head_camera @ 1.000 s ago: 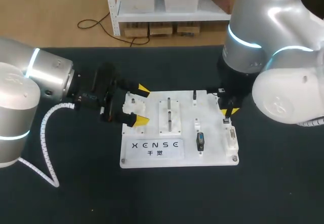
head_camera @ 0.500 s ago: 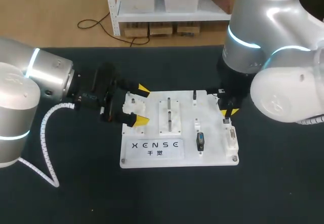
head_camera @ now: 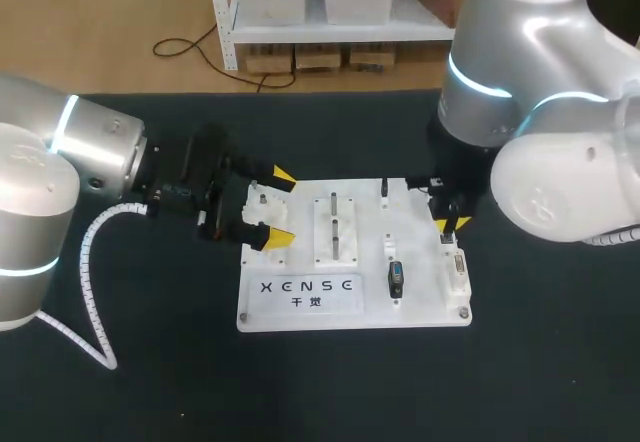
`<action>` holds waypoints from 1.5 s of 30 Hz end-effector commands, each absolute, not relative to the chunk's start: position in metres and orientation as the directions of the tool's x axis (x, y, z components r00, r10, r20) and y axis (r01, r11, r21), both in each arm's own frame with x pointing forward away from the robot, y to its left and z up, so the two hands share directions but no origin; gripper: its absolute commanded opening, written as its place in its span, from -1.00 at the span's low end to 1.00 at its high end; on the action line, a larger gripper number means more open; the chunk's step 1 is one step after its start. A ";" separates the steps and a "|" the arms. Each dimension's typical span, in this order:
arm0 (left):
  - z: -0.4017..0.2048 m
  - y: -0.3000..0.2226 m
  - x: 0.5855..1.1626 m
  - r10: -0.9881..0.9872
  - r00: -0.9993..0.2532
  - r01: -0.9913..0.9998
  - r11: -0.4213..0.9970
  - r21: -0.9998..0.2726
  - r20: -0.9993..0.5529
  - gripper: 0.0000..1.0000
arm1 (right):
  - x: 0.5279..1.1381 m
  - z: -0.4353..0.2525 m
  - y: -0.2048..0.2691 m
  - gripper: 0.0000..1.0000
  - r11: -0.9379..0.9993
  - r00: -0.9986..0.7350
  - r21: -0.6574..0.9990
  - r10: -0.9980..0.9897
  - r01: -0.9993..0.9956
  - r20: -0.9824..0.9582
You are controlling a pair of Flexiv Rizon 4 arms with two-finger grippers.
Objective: Insert the Ethernet cable into its matching sockets.
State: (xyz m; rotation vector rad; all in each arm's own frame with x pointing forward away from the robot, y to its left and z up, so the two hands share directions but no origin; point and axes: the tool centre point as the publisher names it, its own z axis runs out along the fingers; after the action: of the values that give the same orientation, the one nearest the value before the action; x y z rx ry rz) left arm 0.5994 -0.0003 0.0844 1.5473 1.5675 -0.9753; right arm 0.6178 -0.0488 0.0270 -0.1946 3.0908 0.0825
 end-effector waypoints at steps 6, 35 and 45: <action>0.083 0.000 0.600 0.454 -0.021 1.000 -0.006 -0.027 -0.891 1.00 | 0.618 0.017 -0.049 -1.00 0.990 -0.991 0.046 -0.130 -0.131 -0.027; 0.083 0.000 0.600 0.454 -0.021 1.000 -0.006 -0.027 -0.891 1.00 | 0.621 0.015 -0.049 1.00 0.989 -0.988 0.045 -0.137 -0.140 -0.067; 0.083 0.000 0.600 0.454 -0.021 1.000 -0.006 -0.027 -0.891 1.00 | 0.621 0.015 -0.049 1.00 0.989 -0.988 0.045 -0.137 -0.140 -0.067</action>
State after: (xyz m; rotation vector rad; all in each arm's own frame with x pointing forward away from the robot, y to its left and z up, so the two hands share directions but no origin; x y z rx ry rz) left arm 0.5994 -0.0003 0.0844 1.5474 1.5676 -0.9753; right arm 0.6228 -0.0481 0.0152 -0.2161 3.0750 0.0753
